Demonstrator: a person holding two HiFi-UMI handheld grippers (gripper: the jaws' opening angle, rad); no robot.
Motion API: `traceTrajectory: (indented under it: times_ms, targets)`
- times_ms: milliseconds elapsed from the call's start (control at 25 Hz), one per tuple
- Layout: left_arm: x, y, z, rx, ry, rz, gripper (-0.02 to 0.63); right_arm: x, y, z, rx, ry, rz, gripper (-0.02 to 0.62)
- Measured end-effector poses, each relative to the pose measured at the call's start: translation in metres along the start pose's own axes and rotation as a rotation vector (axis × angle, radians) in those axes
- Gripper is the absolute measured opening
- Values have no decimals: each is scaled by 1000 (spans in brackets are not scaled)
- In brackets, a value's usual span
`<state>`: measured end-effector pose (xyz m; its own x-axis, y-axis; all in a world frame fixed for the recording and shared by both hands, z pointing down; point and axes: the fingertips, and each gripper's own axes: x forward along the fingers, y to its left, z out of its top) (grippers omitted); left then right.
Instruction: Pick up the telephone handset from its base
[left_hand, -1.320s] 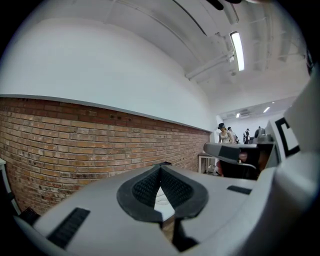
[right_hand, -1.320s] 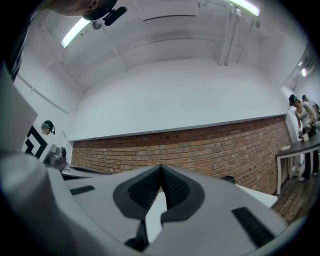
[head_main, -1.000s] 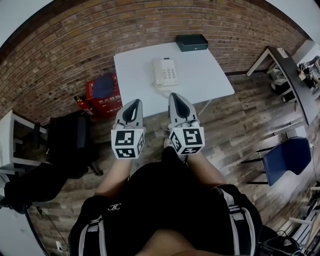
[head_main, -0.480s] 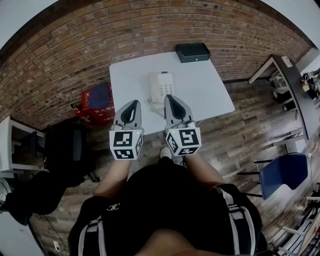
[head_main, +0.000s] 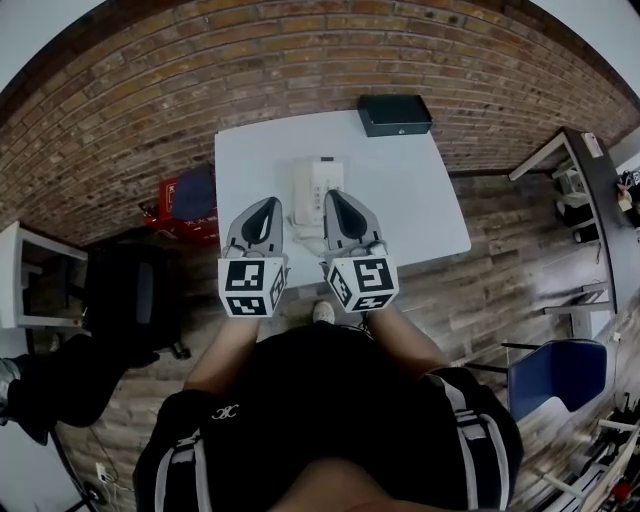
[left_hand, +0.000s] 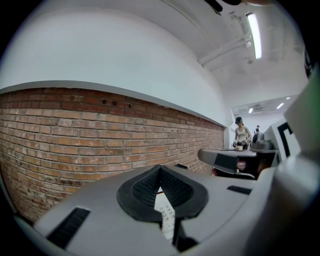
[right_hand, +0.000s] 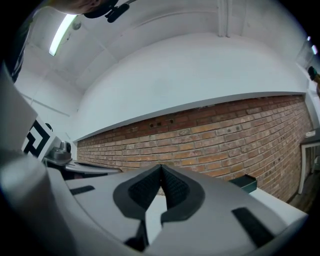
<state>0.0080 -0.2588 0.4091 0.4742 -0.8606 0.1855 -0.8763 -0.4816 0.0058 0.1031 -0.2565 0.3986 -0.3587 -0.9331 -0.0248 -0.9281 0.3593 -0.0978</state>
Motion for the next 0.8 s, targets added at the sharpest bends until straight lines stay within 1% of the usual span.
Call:
traceTrajectory:
  times_ms: [200, 400, 520, 800]
  targets:
    - [19, 1, -3, -12, 16, 30, 2, 21, -17, -9, 17, 27, 30, -3]
    - [31, 18, -7, -23, 28, 39, 2, 43, -14, -22, 13, 51, 38, -3]
    - [38, 32, -8, -23, 36, 34, 2, 59, -14, -32, 1, 62, 14, -2]
    - [48, 54, -17, -11, 62, -2, 2, 90, -18, -73, 34, 145, -49, -3]
